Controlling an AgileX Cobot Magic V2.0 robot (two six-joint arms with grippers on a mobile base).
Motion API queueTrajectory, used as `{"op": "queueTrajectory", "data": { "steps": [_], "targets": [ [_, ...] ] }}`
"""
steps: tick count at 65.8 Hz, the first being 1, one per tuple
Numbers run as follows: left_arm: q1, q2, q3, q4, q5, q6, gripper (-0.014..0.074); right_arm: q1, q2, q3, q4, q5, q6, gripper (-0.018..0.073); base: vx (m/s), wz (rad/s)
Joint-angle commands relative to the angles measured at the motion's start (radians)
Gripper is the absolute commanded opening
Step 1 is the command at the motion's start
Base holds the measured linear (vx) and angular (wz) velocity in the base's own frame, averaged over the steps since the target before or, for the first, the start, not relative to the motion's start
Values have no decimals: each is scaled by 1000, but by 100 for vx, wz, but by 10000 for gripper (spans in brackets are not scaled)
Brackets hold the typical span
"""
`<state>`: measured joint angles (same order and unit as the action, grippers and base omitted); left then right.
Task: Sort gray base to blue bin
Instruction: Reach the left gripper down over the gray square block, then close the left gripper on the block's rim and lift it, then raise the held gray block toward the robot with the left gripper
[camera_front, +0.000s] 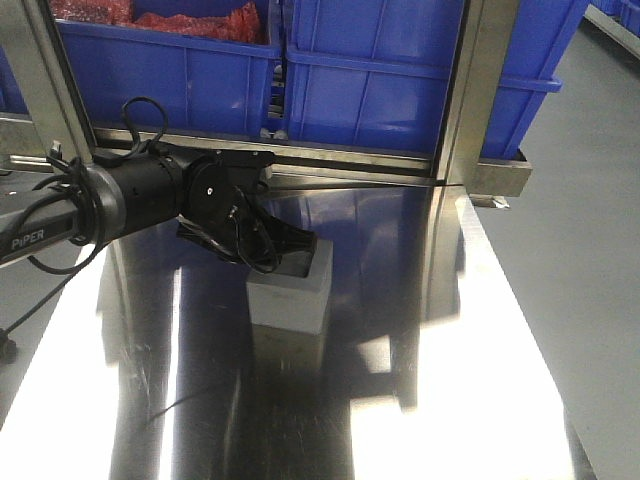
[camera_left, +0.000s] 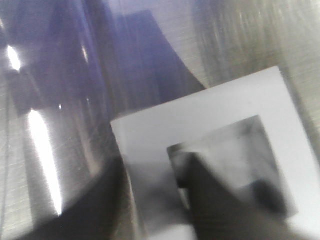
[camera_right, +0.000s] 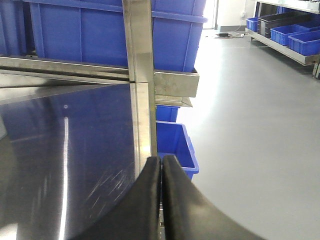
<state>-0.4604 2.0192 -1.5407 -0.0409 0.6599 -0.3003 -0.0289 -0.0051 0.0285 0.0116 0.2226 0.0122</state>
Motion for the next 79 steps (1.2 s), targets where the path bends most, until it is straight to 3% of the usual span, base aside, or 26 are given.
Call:
{"op": "queueTrajectory", "data": {
  "steps": [1,4,17,36,58,79],
  "targets": [
    [-4,-43,-19,5,19,-4,28,-3,18,1,-5,-73,-12,-5,0,0],
    [-4,-43,-19,5,19,-4,-8,-3,18,1,-5,-73,-12,-5,0,0],
    [-4,-53,-19,5,9,-3,-8,-3,18,1,-5,-73,-12,-5,0,0],
    [-31,-214,19,9,-188,-3,-6,-3,18,1,-5,-73,-12,-5,0,0],
    [-34,-507,257,15,-390,8,-6,-3,18,1,-5,-73,-12,-5,0,0],
    [-34,-858,501,16,-460,43,-6,-3,18,1,-5,-73,-12,-5,0,0]
  ]
}}
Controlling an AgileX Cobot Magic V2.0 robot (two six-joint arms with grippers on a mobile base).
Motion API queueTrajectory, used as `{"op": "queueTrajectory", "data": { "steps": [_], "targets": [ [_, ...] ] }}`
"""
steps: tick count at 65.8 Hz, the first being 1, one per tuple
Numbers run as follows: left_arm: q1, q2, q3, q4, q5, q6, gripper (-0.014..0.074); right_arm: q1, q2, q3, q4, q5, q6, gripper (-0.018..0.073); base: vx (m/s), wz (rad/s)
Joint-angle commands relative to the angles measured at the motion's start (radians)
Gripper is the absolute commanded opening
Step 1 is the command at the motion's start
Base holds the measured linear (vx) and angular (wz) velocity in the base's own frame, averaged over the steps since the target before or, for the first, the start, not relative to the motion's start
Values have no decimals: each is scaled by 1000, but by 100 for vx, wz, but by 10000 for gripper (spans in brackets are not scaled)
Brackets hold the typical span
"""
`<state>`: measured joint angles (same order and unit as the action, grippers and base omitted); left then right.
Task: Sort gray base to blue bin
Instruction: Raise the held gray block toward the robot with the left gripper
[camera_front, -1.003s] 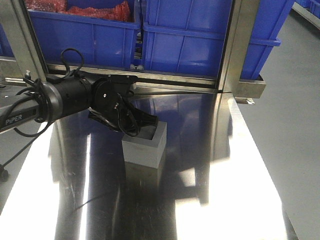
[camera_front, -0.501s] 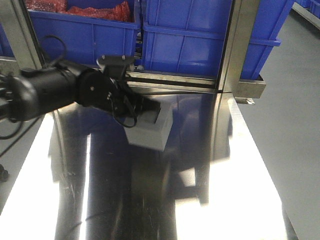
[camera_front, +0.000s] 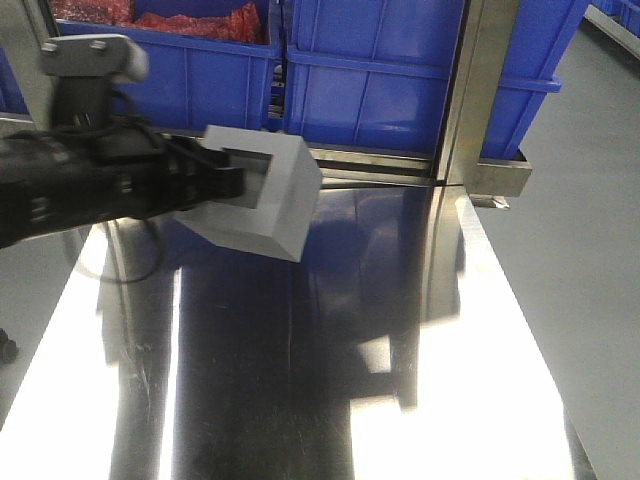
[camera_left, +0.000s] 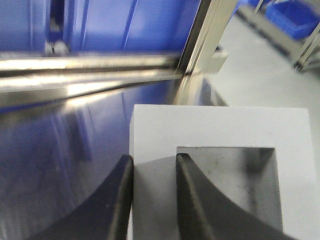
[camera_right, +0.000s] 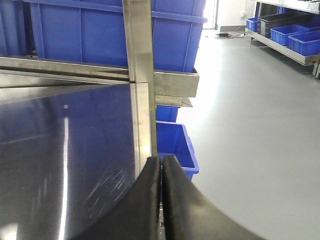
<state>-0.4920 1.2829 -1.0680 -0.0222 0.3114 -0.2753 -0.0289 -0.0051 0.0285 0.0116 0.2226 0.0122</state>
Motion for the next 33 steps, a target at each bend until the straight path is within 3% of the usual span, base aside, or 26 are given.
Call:
{"op": "queueTrajectory", "data": {
  "steps": [1,33],
  "targets": [
    [-2,-136,38,-3,-113,23,-6,-3,18,1,-5,-73,-12,-5,0,0],
    [-2,-623,398,22,-222,35,-6,-3,18,1,-5,-73,-12,-5,0,0]
  ]
}}
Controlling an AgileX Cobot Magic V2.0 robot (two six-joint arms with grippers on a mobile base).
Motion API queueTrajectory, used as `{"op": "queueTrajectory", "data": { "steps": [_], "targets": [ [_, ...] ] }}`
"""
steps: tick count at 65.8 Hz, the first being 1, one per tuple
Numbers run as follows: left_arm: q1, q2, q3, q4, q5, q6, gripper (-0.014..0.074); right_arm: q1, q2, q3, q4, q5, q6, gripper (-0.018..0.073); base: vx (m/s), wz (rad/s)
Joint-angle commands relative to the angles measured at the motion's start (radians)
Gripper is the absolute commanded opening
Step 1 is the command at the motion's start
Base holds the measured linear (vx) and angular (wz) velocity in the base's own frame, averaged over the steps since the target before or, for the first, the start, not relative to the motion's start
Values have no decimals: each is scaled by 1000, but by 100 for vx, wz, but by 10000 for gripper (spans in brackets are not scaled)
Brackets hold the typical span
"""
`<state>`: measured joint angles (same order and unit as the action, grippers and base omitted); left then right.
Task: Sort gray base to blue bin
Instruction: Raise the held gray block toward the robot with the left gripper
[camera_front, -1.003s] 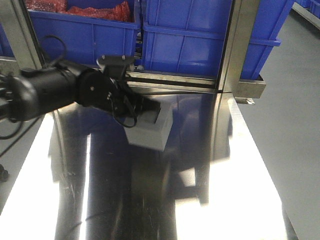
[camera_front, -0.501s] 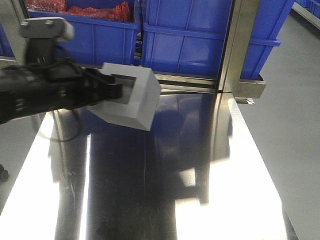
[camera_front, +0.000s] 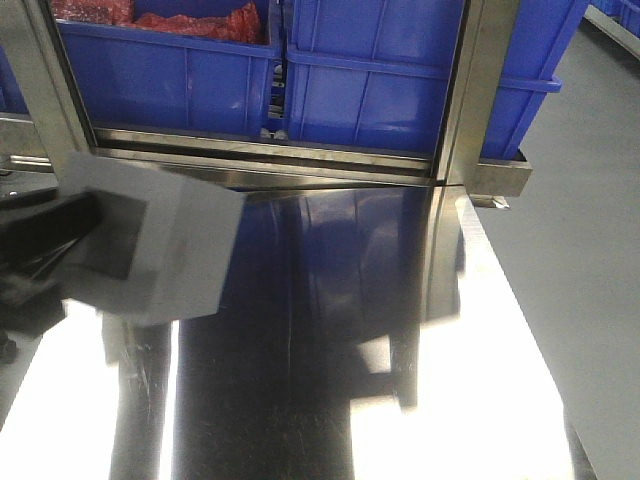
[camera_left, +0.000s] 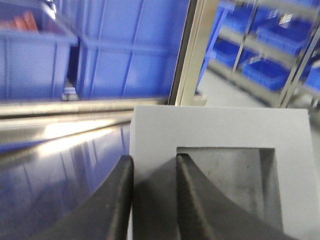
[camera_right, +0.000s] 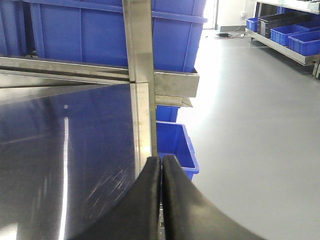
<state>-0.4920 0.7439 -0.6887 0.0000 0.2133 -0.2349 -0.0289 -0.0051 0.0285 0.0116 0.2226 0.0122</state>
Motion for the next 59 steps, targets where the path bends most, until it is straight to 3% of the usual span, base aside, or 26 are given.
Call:
{"op": "queueTrajectory", "data": {
  "steps": [1,27,59],
  "targets": [
    [-2,-98,27,0,-124,-6,-6,-3,18,1,-5,-73,-12,-5,0,0],
    [-2,-398,154,0,-118,-6,-6,-3,18,1,-5,-73,-12,-5,0,0],
    [-2,-421,154,0,-87,-6,-6,-3,18,1,-5,-73,-12,-5,0,0]
  ]
}}
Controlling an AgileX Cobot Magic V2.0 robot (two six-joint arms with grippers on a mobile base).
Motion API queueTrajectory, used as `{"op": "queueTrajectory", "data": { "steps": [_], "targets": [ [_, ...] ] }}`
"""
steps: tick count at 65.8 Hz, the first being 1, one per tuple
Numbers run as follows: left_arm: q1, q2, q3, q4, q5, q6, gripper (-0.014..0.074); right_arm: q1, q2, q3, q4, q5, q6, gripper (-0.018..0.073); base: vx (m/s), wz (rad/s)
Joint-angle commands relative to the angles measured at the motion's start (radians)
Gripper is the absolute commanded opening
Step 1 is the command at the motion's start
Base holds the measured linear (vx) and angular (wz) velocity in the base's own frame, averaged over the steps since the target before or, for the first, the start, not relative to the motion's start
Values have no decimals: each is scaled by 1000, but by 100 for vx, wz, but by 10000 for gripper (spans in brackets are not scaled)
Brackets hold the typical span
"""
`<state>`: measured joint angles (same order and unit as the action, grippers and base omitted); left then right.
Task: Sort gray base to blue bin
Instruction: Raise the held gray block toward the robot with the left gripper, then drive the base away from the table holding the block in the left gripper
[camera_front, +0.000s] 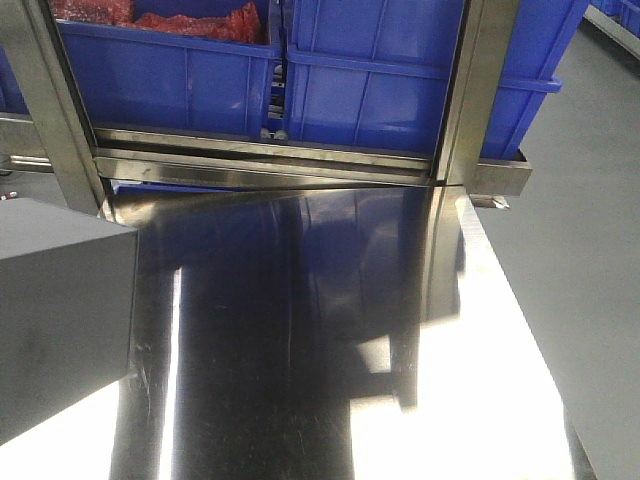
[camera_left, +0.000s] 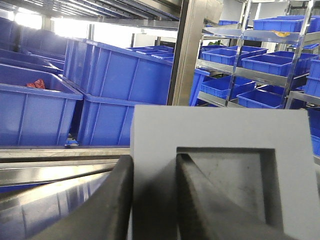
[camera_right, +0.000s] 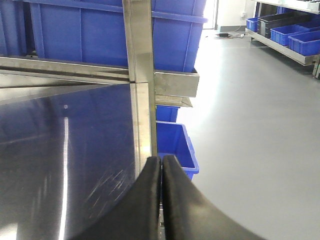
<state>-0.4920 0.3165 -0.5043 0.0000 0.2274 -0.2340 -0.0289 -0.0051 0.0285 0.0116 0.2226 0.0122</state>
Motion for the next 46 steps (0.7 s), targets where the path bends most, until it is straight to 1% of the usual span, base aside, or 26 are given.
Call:
{"op": "queueTrajectory", "data": {
  "steps": [1,46],
  "targets": [
    [-2,7,-31,0,-101,-7,-6,-3,18,1,-5,-73,-12,-5,0,0],
    [-2,7,-31,0,-100,-7,-6,-3,18,1,-5,-73,-12,-5,0,0]
  ]
}}
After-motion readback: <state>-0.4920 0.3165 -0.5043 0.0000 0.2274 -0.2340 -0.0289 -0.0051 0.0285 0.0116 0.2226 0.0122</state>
